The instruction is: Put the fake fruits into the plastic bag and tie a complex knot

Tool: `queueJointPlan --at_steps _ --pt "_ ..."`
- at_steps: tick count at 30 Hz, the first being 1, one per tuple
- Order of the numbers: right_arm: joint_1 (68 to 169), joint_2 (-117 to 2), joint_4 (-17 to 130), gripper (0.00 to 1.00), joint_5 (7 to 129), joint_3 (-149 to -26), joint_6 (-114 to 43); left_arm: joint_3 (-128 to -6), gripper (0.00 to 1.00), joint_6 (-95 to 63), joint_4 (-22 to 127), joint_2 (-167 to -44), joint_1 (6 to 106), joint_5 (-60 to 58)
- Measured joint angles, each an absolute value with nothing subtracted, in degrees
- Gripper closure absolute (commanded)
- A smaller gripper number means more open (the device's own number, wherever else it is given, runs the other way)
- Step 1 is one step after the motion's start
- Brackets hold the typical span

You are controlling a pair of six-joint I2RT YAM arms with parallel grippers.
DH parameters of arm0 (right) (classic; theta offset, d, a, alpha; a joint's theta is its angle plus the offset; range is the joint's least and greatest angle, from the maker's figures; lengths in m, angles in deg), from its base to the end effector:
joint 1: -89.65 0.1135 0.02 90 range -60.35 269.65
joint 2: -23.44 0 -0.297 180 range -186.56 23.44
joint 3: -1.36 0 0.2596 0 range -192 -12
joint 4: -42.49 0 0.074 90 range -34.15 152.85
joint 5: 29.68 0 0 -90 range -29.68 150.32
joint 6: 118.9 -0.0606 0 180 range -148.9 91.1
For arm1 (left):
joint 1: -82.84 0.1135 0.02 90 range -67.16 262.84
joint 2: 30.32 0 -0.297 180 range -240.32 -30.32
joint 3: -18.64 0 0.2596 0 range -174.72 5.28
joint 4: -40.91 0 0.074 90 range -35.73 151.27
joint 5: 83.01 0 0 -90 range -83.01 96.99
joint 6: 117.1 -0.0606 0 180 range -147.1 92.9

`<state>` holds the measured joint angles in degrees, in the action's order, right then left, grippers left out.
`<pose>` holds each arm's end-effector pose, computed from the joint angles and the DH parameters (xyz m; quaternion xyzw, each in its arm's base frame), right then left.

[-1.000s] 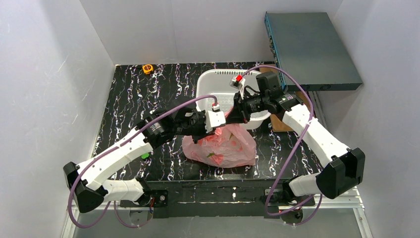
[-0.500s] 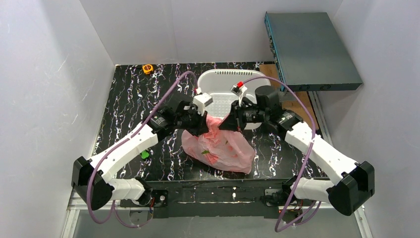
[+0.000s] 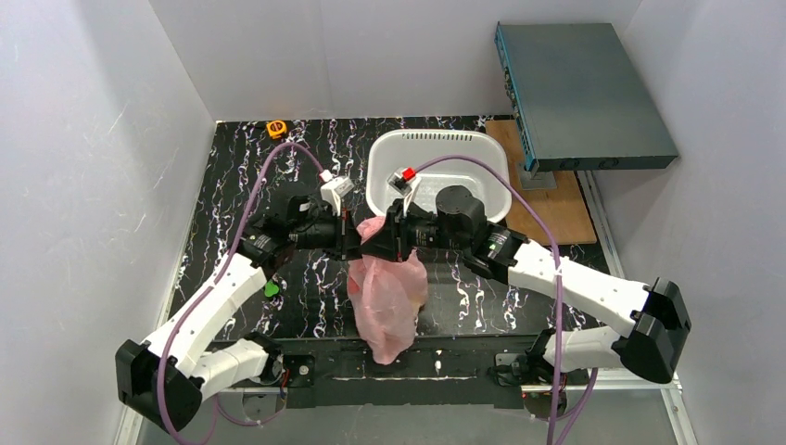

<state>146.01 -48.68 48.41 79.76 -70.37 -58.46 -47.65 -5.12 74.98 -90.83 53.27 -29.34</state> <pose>0.1598 0.2766 0.3800 -0.2797 0.6882 0.5402 0.3955 0.1912 -0.1498 0.3400 0.2135 0.8033 -0.4529 0.3224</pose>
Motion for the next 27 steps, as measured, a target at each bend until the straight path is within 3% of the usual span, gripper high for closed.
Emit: queueJointPlan --at_steps 1,3,10,11,17,19,27 --pt "146.1 -48.7 48.3 0.42 80.0 -70.3 -58.2 -46.4 1.00 -4.1 74.2 -90.2 54.6 -31.0" --pt "146.1 -48.0 48.6 0.30 81.1 -70.0 -55.9 -44.5 1.00 -2.0 71.9 -90.3 56.1 -33.7" --pt "138.6 -37.9 66.5 0.26 89.3 -70.9 -43.1 -39.2 1.00 4.6 63.0 -94.0 56.3 -42.7" --pt "136.8 -36.3 69.9 0.28 90.7 -71.8 -41.5 -39.2 1.00 5.0 62.1 -94.7 56.3 -43.6" --pt "127.7 -27.1 84.4 0.75 94.6 -74.7 -34.5 -39.2 1.00 6.0 59.1 -96.8 56.3 -46.3" --pt "125.5 -26.1 87.6 0.83 95.1 -74.5 -33.4 -39.2 1.00 6.1 58.8 -96.8 56.3 -47.0" --pt "126.7 -37.1 89.1 0.84 91.9 -70.6 -31.4 -39.3 1.00 3.3 61.7 -96.3 56.4 -48.8"
